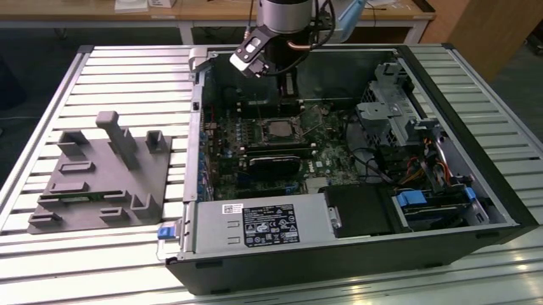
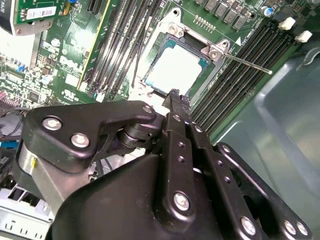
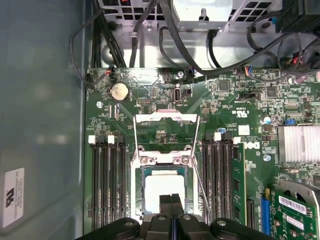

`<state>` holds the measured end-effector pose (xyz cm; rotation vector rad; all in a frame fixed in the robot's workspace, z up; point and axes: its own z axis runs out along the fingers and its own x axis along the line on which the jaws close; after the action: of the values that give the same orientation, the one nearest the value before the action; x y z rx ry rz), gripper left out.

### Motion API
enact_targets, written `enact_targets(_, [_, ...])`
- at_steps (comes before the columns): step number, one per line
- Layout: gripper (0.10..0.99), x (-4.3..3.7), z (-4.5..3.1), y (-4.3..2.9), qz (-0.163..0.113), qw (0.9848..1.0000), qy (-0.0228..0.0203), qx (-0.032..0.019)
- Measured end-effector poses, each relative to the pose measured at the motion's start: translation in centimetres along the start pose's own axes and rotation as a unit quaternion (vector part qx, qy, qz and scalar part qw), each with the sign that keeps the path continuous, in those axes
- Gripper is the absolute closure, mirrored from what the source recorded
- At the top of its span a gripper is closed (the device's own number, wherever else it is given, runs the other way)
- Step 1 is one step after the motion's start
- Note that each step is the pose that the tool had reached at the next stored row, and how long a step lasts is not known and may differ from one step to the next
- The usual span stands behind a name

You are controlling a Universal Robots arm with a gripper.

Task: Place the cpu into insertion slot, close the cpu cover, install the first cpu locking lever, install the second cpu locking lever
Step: 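Close the cpu cover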

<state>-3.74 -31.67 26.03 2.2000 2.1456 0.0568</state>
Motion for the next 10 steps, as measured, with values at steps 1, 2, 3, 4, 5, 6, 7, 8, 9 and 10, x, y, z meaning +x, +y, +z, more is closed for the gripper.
enact_targets(1, [0.980, 0.00, 0.00, 0.00, 0.000, 1.0000, 0.0001, -0.0001])
enact_targets(2, [0.980, 0.00, 0.00, 0.00, 0.000, 1.0000, 0.0002, -0.0001])
enact_targets(3, [0.980, 0.00, 0.00, 0.00, 0.000, 1.0000, 0.0002, -0.0001])
enact_targets(4, [0.980, 0.00, -0.02, 0.00, 0.000, 1.0000, 0.0001, 0.0000])
enact_targets(5, [0.980, 0.00, -0.02, 0.00, 0.000, 1.0000, 0.0000, 0.0000])
enact_targets(6, [0.980, 0.00, -0.02, 0.01, 0.000, 1.0000, 0.0001, 0.0000])
enact_targets(7, [0.980, 0.00, -0.02, 0.04, 0.000, 1.0000, 0.0001, 0.0000])
enact_targets(8, [0.980, 0.00, -0.02, 0.08, 0.000, 1.0000, 0.0001, 0.0000])
enact_targets(9, [0.980, 0.00, -0.02, 0.14, 0.000, 1.0000, 0.0000, 0.0000])
enact_targets(10, [0.980, 0.01, -0.01, 0.21, 0.000, 1.0000, 0.0000, 0.0000])
